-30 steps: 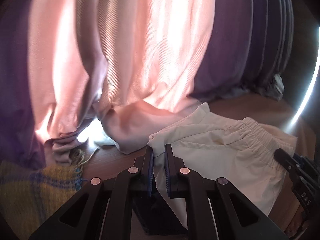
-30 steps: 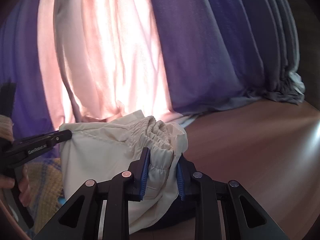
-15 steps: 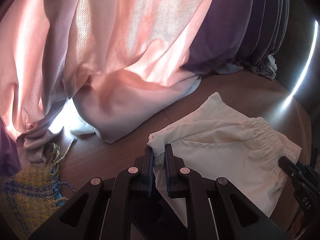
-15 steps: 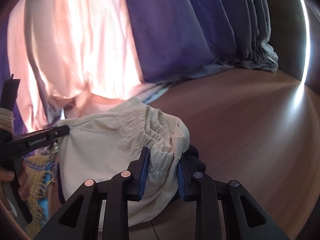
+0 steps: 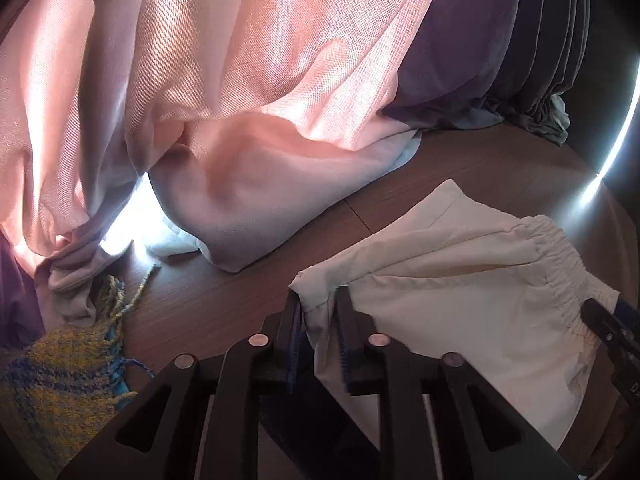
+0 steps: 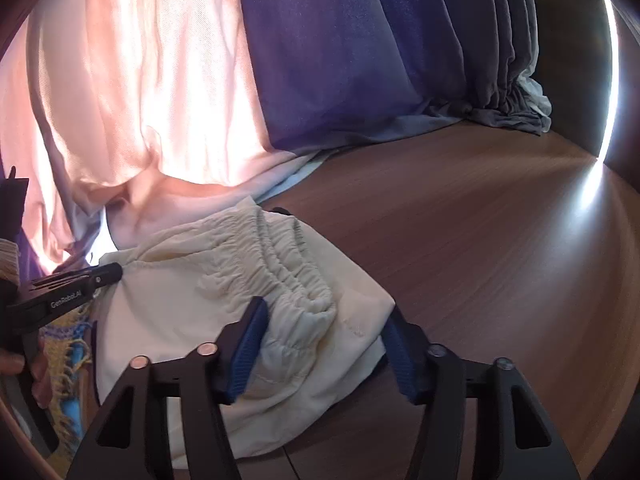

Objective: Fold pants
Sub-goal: 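Lay the folded cream shorts onto the black garment and open both grippers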

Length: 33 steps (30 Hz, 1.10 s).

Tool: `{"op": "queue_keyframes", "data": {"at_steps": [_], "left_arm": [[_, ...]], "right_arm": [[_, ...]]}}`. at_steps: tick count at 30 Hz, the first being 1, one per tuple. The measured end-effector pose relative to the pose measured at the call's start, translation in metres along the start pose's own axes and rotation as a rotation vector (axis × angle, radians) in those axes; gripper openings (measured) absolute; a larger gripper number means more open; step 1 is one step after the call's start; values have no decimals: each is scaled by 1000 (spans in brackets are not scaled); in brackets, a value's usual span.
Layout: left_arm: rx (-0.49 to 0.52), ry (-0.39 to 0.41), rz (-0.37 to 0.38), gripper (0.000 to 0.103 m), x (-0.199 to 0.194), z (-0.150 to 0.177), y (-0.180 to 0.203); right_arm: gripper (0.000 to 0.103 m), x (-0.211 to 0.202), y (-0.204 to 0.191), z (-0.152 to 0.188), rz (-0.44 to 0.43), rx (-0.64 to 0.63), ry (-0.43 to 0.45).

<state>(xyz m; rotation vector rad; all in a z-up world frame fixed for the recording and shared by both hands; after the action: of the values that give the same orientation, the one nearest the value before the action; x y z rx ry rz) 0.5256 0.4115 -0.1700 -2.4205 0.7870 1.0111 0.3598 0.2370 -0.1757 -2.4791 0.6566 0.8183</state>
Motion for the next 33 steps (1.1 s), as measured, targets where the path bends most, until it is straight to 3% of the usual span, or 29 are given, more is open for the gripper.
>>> {"op": "queue_keyframes", "data": {"at_steps": [7, 14, 22, 26, 33], "left_arm": [[40, 92, -73, 41, -47, -3, 3], [46, 114, 8, 41, -83, 20, 40], [54, 19, 29, 41, -65, 57, 82], [8, -39, 30, 42, -53, 77, 81], [-53, -42, 3, 44, -68, 88, 74]], "right_arm": [[62, -28, -7, -12, 35, -107, 41], [62, -39, -3, -21, -81, -160, 43], [62, -20, 3, -15, -78, -206, -12], [62, -11, 1, -15, -83, -228, -22], [62, -12, 2, -15, -95, -223, -37]]}}
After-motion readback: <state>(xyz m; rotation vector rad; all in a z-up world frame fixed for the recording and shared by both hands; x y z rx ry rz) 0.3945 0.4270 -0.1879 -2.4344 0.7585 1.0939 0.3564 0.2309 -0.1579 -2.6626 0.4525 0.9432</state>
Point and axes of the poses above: each gripper's, at about its wrist camera, not at the fingertips, and x roughly the way its jaws point, y to its right, z to its underside, the point moved 3 cm from there along x, roughly the way its jaws point, and after that the axes turned 8 degrees about x, right-handed, at the moved point
